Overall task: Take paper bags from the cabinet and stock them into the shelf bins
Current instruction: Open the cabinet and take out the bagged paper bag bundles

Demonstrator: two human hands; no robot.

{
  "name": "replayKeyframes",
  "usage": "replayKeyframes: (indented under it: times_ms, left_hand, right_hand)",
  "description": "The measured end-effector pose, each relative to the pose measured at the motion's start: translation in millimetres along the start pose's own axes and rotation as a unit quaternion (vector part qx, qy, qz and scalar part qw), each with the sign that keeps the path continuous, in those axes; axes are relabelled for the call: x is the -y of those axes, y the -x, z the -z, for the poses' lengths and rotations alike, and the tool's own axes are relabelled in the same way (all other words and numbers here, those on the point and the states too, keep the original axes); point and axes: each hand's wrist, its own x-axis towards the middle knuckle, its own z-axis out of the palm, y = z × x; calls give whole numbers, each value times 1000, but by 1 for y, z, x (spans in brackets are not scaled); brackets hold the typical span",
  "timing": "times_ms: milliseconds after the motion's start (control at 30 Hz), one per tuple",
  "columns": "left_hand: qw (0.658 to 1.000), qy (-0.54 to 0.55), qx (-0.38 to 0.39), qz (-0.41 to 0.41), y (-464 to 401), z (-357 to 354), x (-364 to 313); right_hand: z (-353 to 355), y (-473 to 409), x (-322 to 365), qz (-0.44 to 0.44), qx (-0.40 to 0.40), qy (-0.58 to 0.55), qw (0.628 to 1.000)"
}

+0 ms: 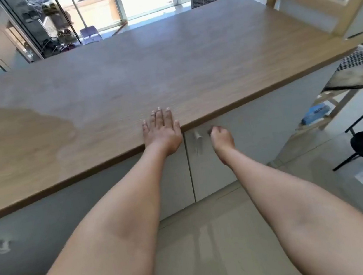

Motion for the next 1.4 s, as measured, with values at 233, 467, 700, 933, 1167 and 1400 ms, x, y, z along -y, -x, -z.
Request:
replayKeyframes:
  times_ms: [233, 467, 700, 933, 1167, 1400]
  left_hand:
    - [1000, -19, 19, -4, -4, -2, 5]
    - [999, -14, -4, 30, 6, -5, -12]
    - [998, -35, 5, -56, 3, -11, -71]
    - [990, -71, 23, -121, -12, -17, -129]
    - [982, -88, 21, -166, -28, -30, -191]
    - [984, -89, 8, -151, -42, -49, -260]
  right_hand:
    - [1, 11, 3, -61, 171, -17, 983]
    - [99, 39, -14, -225, 252, 18, 941]
    - [175, 45, -34, -267, 242, 271, 893]
    - [212, 39, -64, -166, 5, 462, 871]
    - [263, -3, -112, -182, -43, 525, 830]
    - [324, -51, -116, -202, -78, 470, 855]
